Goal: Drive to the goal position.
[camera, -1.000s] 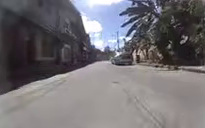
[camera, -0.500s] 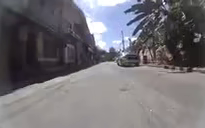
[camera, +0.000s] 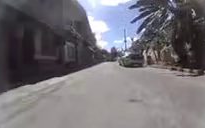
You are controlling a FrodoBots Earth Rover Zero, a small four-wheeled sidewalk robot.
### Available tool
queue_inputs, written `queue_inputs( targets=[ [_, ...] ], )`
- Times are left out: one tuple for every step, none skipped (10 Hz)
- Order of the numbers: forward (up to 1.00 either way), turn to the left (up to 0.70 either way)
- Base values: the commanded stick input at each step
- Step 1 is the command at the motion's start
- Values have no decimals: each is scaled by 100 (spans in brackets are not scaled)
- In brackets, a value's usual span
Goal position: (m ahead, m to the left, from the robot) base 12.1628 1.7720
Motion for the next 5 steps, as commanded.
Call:
queue_inputs(
  targets=[
    [100, -13],
    [100, 16],
    [100, 10],
    [100, 2],
    [100, 0]
  ],
)
